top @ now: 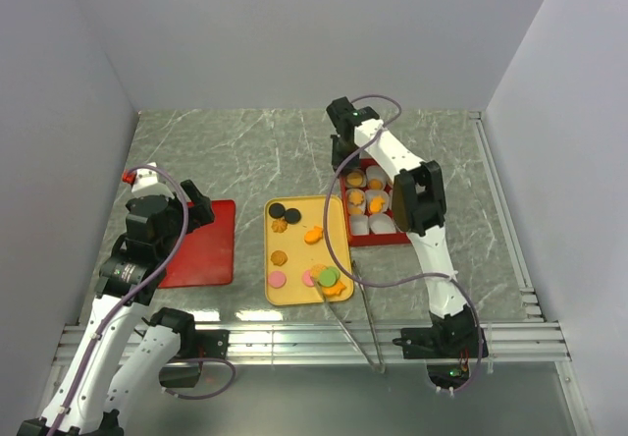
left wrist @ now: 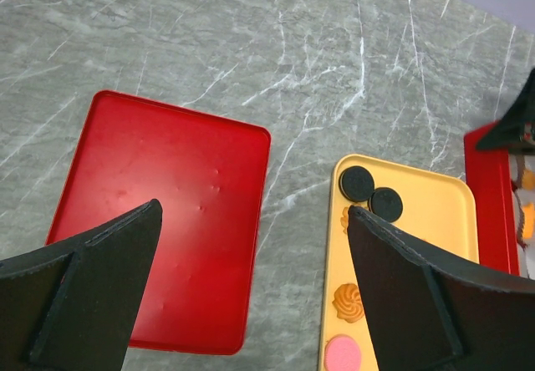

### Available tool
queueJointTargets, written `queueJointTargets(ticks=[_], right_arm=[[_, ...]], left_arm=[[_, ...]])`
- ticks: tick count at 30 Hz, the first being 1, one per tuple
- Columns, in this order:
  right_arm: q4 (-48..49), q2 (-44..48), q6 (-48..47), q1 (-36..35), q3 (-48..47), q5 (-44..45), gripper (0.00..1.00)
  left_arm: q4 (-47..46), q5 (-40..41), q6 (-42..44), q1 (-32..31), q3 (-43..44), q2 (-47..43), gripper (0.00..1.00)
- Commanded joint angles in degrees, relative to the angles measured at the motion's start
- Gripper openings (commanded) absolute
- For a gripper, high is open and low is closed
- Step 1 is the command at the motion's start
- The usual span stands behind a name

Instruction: Pack the cookies

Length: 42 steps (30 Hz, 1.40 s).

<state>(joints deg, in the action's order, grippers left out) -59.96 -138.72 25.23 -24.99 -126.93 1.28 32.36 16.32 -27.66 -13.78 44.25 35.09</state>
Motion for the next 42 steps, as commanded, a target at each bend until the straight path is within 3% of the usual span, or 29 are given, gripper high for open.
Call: queueJointTargets(ticks=[1,2,3,6,17,23,24,27,30,36,42], right_arm=[[-2.0,-2.6,0.9,-0.5,-8.9,-0.1,0.19],[-1.8,-2.5,0.9,-0.3,-9.2,0.1,0.23],[-1.6,-2.2,0.7,-0.2,-9.1,0.6,0.35],[-0.9,1.3,-0.4,-0.1,-6.3,3.1,0.51],[-3.7,27.9,-3.4,-2.2,3.9,6.4,0.88],[3.3,55.8,0.4,-6.4,38.7,-7.7,0.94],[3.8,62.1,2.3,-8.2,47.7,-8.7,0.95],[5.0,73.4,8.7,-16.0,63.2,-9.8,0.96],[7.0,82.5,16.0,-21.7,74.2,-11.6,0.97],[9.4,91.0,20.8,-25.2,86.2,-13.8,0.98],[15.9,91.0,25.4,-29.9,93.9,-13.2,1.0]], left_arm=[[-1.4,-0.3,0.5,0.3,0.0,-0.1,0.99],[-1.5,-0.2,0.5,0.3,0.0,-0.2,1.0],[-1.5,-0.4,0.5,0.3,0.0,-0.1,0.99],[-1.5,-0.5,0.5,0.3,0.0,-0.2,0.99],[-1.8,-0.8,0.7,-0.7,-0.2,-0.1,0.99],[-1.8,-0.6,0.7,-2.3,-0.2,-0.7,0.99],[-1.9,-0.3,0.7,-2.5,-0.3,-0.7,0.99],[-1.9,-0.1,0.7,-2.7,-0.3,-1.3,1.0],[-1.9,0.3,0.7,-2.8,-0.5,-1.9,0.99],[-1.4,1.3,0.4,-2.8,-0.3,-2.2,0.99],[-1.5,1.5,0.3,-2.9,-0.6,-3.5,0.99]])
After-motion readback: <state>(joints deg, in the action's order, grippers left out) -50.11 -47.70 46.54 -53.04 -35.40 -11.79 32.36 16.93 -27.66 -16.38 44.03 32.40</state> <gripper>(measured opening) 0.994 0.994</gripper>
